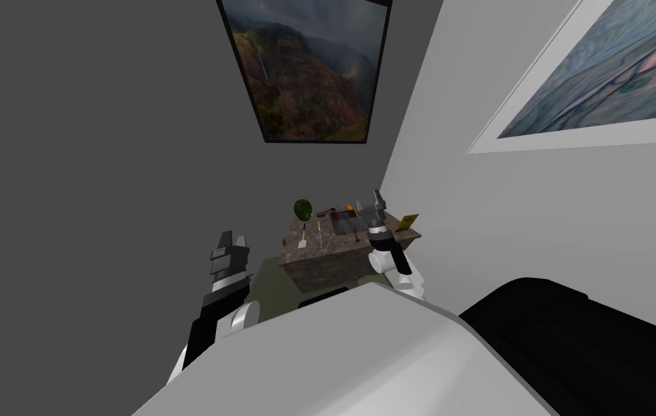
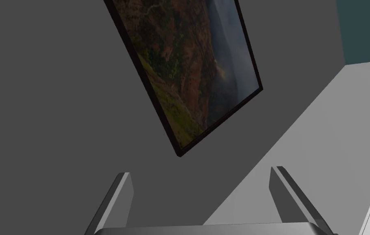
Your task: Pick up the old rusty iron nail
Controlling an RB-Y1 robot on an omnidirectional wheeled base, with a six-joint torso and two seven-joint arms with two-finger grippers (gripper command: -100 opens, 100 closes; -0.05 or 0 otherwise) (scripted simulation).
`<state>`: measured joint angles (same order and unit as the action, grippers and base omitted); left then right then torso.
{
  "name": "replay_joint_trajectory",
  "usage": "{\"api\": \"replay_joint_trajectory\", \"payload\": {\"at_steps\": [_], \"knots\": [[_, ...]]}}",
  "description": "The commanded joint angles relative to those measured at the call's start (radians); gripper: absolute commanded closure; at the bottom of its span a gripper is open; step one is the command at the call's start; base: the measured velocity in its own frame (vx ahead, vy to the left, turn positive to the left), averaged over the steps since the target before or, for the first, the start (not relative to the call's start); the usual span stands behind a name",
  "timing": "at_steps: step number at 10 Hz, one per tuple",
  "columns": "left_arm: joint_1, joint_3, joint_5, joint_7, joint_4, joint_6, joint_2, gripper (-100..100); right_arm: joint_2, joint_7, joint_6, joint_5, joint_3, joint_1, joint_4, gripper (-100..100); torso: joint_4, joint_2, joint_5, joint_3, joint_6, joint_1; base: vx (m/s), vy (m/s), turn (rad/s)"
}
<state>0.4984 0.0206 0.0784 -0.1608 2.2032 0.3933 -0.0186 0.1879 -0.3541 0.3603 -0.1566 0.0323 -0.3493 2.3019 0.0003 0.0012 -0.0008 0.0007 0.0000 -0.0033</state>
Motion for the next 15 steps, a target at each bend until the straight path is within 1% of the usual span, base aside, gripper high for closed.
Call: {"api": "replay_joint_trajectory", "payload": {"at_steps": [1, 2, 3, 4, 5, 6, 7, 8, 9, 10, 11, 12, 13, 14, 15], "knots": [[0.0, 0.0, 0.0, 0.0, 0.0, 0.0, 0.0, 0, 0.009, -0.035, -0.034, -0.011, 0.004, 0.013, -0.009, -100, 0.0, 0.0, 0.0, 0.0, 0.0, 0.0, -0.023, -0.041, -0.005], [0.0, 0.0, 0.0, 0.0, 0.0, 0.0, 0.0, 0, 0.026, -0.07, -0.075, -0.034, 0.009, 0.037, -0.021, -100, 0.0, 0.0, 0.0, 0.0, 0.0, 0.0, -0.029, -0.05, -0.013], [0.0, 0.0, 0.0, 0.0, 0.0, 0.0, 0.0, 0, 0.026, -0.083, -0.083, -0.034, 0.009, 0.037, -0.021, -100, 0.0, 0.0, 0.0, 0.0, 0.0, 0.0, -0.017, -0.047, -0.002], [0.0, 0.0, 0.0, 0.0, 0.0, 0.0, 0.0, 0, 0.044, -0.121, -0.123, -0.058, 0.014, 0.062, -0.036, -100, 0.0, 0.0, 0.0, 0.0, 0.0, 0.0, -0.015, -0.05, -0.009], [0.0, 0.0, 0.0, 0.0, 0.0, 0.0, 0.0, 0, 0.044, -0.135, -0.135, -0.058, 0.014, 0.062, -0.036, -100, 0.0, 0.0, 0.0, 0.0, 0.0, 0.0, -0.01, -0.042, 0.0], [0.0, 0.0, 0.0, 0.0, 0.0, 0.0, 0.0, 0, 0.063, -0.168, -0.173, -0.085, 0.017, 0.088, -0.052, -100, 0.0, -0.001, 0.0, 0.0, 0.0, 0.0, -0.006, -0.046, -0.003], [0.0, 0.0, 0.0, 0.0, 0.0, 0.0, 0.0, 0, 0.063, -0.189, -0.191, -0.085, 0.017, 0.088, -0.052, -100, 0.0, -0.001, 0.0, -0.001, 0.0, 0.0, -0.008, -0.036, 0.001], [0.0, 0.0, 0.0, 0.0, 0.0, 0.0, 0.0, 0, 0.082, -0.223, -0.221, -0.113, 0.02, 0.114, -0.071, -100, 0.0, -0.001, 0.0, -0.001, 0.0, 0.001, -0.017, -0.038, 0.0], [0.0, 0.0, 0.0, 0.0, 0.0, 0.0, 0.0, 0, 0.082, -0.246, -0.246, -0.113, 0.02, 0.114, -0.071, -100, 0.0, -0.001, 0.0, 0.0, 0.0, 0.001, -0.011, -0.029, 0.004], [0.0, 0.0, 0.0, 0.0, 0.0, 0.0, 0.0, 0, 0.101, -0.278, -0.275, -0.142, 0.022, 0.141, -0.092, -100, 0.0, -0.001, 0.0, 0.0, 0.0, 0.001, -0.012, -0.027, 0.002], [0.0, 0.0, 0.0, 0.0, 0.0, 0.0, 0.0, 0, 0.101, -0.305, -0.306, -0.142, 0.022, 0.141, -0.092, -100, 0.0, -0.001, 0.0, -0.001, 0.0, 0.002, -0.011, -0.022, 0.006], [0.0, 0.0, 0.0, 0.0, 0.0, 0.0, 0.0, 0, 0.121, -0.332, -0.337, -0.172, 0.023, 0.168, -0.115, -100, 0.0, -0.001, 0.0, -0.001, 0.0, 0.002, -0.009, -0.02, 0.007], [0.0, 0.0, 0.0, 0.0, 0.0, 0.0, 0.0, 0, 0.121, -0.36, -0.371, -0.172, 0.023, 0.168, -0.115, -100, 0.0, -0.001, 0.0, -0.001, 0.0, 0.002, -0.006, -0.015, 0.004], [0.0, 0.0, 0.0, 0.0, 0.0, 0.0, 0.0, 0, 0.14, -0.39, -0.407, -0.202, 0.024, 0.195, -0.14, -100, 0.0, -0.001, 0.0, -0.001, 0.0, 0.002, -0.007, -0.014, 0.009], [0.0, 0.0, 0.0, 0.0, 0.0, 0.0, 0.0, 0, 0.14, -0.419, -0.435, -0.202, 0.024, 0.195, -0.14, -100, 0.0, -0.001, 0.0, -0.001, 0.0, 0.002, -0.006, -0.012, 0.009]]}}
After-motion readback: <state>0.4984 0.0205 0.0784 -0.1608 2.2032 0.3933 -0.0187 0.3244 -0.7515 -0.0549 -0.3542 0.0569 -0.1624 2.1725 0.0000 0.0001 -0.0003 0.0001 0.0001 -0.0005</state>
